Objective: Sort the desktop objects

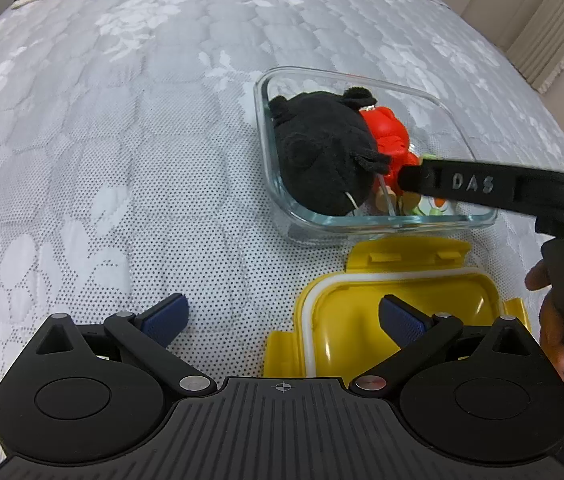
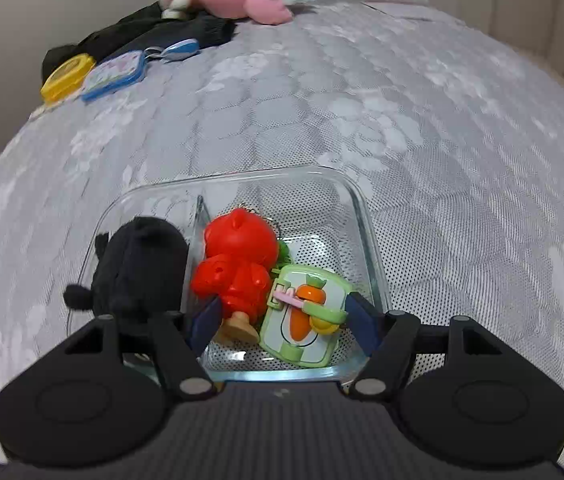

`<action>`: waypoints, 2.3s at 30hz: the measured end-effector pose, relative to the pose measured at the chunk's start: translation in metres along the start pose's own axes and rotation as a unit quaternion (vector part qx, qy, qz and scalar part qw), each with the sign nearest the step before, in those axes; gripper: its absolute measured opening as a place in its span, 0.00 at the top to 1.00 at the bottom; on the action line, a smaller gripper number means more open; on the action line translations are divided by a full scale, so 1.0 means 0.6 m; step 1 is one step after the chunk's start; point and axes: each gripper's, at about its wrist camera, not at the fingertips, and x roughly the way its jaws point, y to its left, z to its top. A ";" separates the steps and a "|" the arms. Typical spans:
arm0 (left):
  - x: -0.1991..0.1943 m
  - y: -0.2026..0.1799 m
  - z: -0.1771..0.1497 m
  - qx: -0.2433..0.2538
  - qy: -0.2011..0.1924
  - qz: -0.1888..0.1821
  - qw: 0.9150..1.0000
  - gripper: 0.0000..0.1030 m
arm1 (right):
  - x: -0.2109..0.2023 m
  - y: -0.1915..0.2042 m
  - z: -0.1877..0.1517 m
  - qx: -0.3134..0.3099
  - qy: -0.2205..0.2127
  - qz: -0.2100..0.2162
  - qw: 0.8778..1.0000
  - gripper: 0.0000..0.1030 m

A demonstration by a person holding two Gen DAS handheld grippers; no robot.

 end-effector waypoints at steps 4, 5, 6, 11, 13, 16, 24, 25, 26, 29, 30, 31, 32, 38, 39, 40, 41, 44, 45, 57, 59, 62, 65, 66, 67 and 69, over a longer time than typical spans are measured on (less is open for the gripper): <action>-0.001 0.001 -0.001 0.001 0.003 0.000 1.000 0.00 | -0.006 0.013 -0.002 -0.019 -0.009 -0.009 1.000 0.41; -0.001 0.002 -0.001 0.000 0.004 0.000 1.000 0.00 | -0.018 0.013 -0.001 -0.018 -0.033 -0.012 0.999 0.47; -0.001 0.002 -0.001 0.000 0.004 0.000 1.000 0.00 | -0.030 0.011 0.001 -0.021 -0.053 -0.010 0.998 0.49; -0.004 0.004 0.000 -0.002 0.005 -0.001 1.000 0.00 | -0.080 -0.015 0.039 -0.002 -0.102 0.034 0.994 0.36; -0.004 0.004 0.000 -0.002 0.006 -0.001 1.000 0.00 | -0.084 -0.016 0.057 -0.028 -0.084 0.028 0.996 0.59; -0.004 0.003 0.000 -0.002 0.007 0.000 1.000 0.00 | -0.069 -0.004 0.072 -0.094 -0.010 0.015 0.995 0.80; -0.001 0.002 0.001 -0.002 0.010 -0.001 1.000 0.00 | -0.031 0.042 0.035 -0.226 0.066 -0.027 0.972 0.69; -0.001 0.002 0.001 -0.002 0.011 -0.001 1.000 0.00 | -0.021 0.043 0.030 -0.232 0.071 -0.033 0.970 0.70; -0.001 0.002 0.001 -0.002 0.011 -0.002 1.000 0.00 | -0.012 0.044 0.026 -0.240 0.070 -0.043 0.967 0.74; -0.001 0.004 0.001 -0.003 0.011 -0.003 1.000 0.00 | -0.002 0.041 0.025 -0.238 0.053 -0.048 0.969 0.78; -0.001 0.004 0.001 -0.004 0.011 -0.003 1.000 0.00 | -0.005 0.041 0.026 -0.234 0.047 -0.044 0.970 0.78; -0.001 0.004 0.002 -0.003 0.011 -0.003 1.000 0.00 | -0.008 0.041 0.026 -0.231 0.042 -0.039 0.971 0.82; -0.001 0.004 0.002 -0.003 0.012 -0.003 1.000 0.00 | -0.017 0.042 0.027 -0.229 0.031 -0.030 0.972 0.86; -0.002 0.004 0.001 0.000 0.016 -0.004 1.000 0.00 | -0.062 0.053 0.062 -0.224 -0.018 -0.003 0.974 0.98; -0.002 0.003 0.001 0.001 0.016 -0.004 1.000 0.00 | -0.058 0.054 0.071 -0.223 -0.019 0.000 0.975 0.98; -0.002 0.004 0.001 0.001 0.017 -0.004 1.000 0.00 | -0.051 0.054 0.075 -0.225 -0.019 -0.001 0.974 0.98; -0.002 0.004 0.000 0.000 0.017 -0.004 1.000 0.00 | -0.043 0.053 0.078 -0.227 -0.020 -0.001 0.974 0.97; -0.003 0.011 0.000 -0.006 0.017 -0.004 1.000 0.00 | -0.030 0.042 0.085 -0.208 -0.028 -0.014 0.978 0.95; -0.004 0.013 0.001 -0.009 0.017 -0.004 1.000 0.00 | -0.036 0.036 0.087 -0.194 -0.034 -0.014 0.980 0.94; -0.010 0.017 0.002 -0.008 0.017 -0.006 1.000 0.00 | -0.035 -0.012 0.038 -0.105 0.020 0.028 0.994 0.78; -0.010 0.018 0.002 -0.008 0.019 -0.004 1.000 0.00 | -0.028 -0.012 0.035 -0.096 0.007 0.025 0.995 0.83; -0.009 0.018 0.003 -0.007 0.019 -0.004 1.000 0.00 | -0.039 0.011 0.041 -0.129 -0.041 -0.003 0.991 0.83; -0.008 0.018 0.003 -0.004 0.021 -0.005 1.000 0.00 | -0.049 0.035 0.053 -0.181 -0.072 -0.017 0.981 0.83; -0.008 0.018 0.003 -0.003 0.022 -0.005 1.000 0.00 | -0.045 0.042 0.058 -0.192 -0.070 -0.019 0.979 0.83; -0.008 0.018 0.002 -0.002 0.023 -0.005 1.000 0.00 | -0.036 0.047 0.064 -0.205 -0.059 -0.021 0.977 0.83; -0.010 0.021 0.002 -0.003 0.023 -0.005 1.000 0.00 | -0.008 0.058 0.070 -0.229 -0.024 -0.031 0.973 0.83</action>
